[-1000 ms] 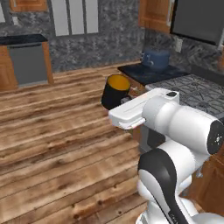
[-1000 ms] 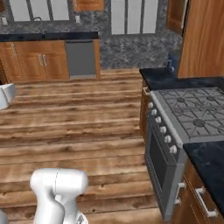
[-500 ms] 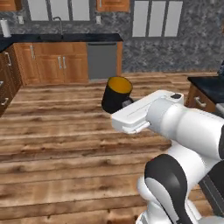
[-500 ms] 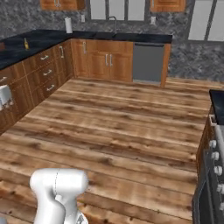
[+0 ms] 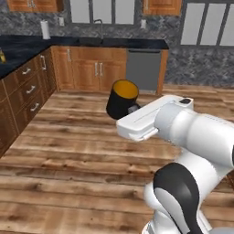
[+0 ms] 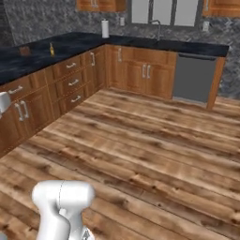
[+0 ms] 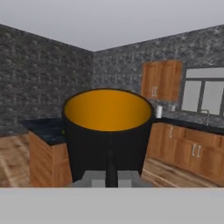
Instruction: Open the cabinet directly in front. Then move the beer and the mug to the dining counter with the jar on it.
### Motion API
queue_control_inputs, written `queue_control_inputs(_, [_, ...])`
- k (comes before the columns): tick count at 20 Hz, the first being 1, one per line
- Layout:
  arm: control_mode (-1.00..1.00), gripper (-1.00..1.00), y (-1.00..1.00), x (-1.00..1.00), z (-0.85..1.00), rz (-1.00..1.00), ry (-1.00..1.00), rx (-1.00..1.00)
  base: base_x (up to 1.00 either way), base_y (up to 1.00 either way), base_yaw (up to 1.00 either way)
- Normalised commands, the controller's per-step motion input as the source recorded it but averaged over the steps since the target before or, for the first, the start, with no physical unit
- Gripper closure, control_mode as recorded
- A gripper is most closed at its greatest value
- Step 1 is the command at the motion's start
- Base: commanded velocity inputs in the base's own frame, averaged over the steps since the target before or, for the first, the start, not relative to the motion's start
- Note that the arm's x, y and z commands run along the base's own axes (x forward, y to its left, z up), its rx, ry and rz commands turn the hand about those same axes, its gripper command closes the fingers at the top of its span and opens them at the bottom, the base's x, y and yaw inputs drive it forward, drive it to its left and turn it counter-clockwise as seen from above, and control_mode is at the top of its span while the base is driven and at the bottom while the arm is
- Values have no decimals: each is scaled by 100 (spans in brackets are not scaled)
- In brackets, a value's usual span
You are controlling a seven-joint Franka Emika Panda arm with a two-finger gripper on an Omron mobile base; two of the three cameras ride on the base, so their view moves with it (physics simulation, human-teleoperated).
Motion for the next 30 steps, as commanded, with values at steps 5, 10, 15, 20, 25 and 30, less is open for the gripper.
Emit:
queue_control_inputs(5, [100, 100, 0, 0, 0, 0, 0, 0, 100, 0, 24])
queue_control_inputs(10, [100, 100, 0, 0, 0, 0, 0, 0, 100, 0, 25])
queue_control_inputs(15, [100, 100, 0, 0, 0, 0, 0, 0, 100, 0, 29])
queue_control_inputs(20, [100, 100, 0, 0, 0, 0, 0, 0, 100, 0, 33])
queue_control_inputs(25, [100, 100, 0, 0, 0, 0, 0, 0, 100, 0, 31])
queue_control_inputs(30, [100, 100, 0, 0, 0, 0, 0, 0, 100, -1, 27])
